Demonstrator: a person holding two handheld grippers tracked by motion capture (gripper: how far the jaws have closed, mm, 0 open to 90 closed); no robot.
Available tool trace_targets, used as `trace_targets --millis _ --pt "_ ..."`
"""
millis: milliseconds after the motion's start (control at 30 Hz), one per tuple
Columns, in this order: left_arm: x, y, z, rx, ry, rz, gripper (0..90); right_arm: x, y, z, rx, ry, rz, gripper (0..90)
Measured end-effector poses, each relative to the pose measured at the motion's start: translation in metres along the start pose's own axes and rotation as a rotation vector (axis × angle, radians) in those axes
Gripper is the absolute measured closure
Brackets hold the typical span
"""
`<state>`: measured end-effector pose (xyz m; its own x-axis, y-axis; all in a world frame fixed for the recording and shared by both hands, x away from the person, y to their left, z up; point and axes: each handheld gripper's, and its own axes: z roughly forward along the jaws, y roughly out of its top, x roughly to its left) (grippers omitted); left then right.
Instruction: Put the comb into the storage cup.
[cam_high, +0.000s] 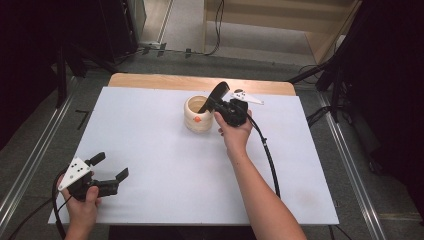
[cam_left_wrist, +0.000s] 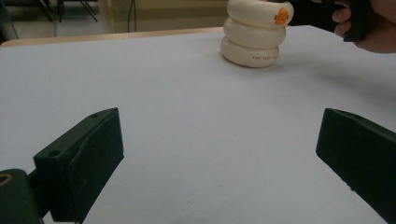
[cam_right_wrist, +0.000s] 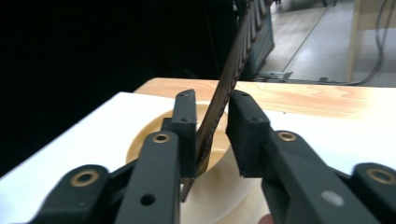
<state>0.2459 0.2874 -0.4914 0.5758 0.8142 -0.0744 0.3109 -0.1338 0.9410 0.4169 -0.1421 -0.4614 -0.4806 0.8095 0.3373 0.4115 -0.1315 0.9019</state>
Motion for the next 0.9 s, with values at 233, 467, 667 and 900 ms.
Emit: trace_targets --millis 233,467,667,900 --pt "0.000 0.000 0.000 0.001 -0.001 0.002 0.7 -0.001 0.000 -0.005 0.015 -0.050 -0.053 52.8" --pt "0.000 0.000 0.000 0.003 0.001 0.002 0.7 -0.002 0.003 -0.011 0.027 -0.060 -0.076 43.2" --pt "0.000 0.000 0.000 0.003 0.001 0.003 0.7 0.002 0.005 -0.018 0.039 -0.080 -0.128 37.7" --pt "0.000 0.000 0.000 0.003 0.002 0.004 0.7 0.004 0.007 -0.027 0.053 -0.085 -0.134 18.0"
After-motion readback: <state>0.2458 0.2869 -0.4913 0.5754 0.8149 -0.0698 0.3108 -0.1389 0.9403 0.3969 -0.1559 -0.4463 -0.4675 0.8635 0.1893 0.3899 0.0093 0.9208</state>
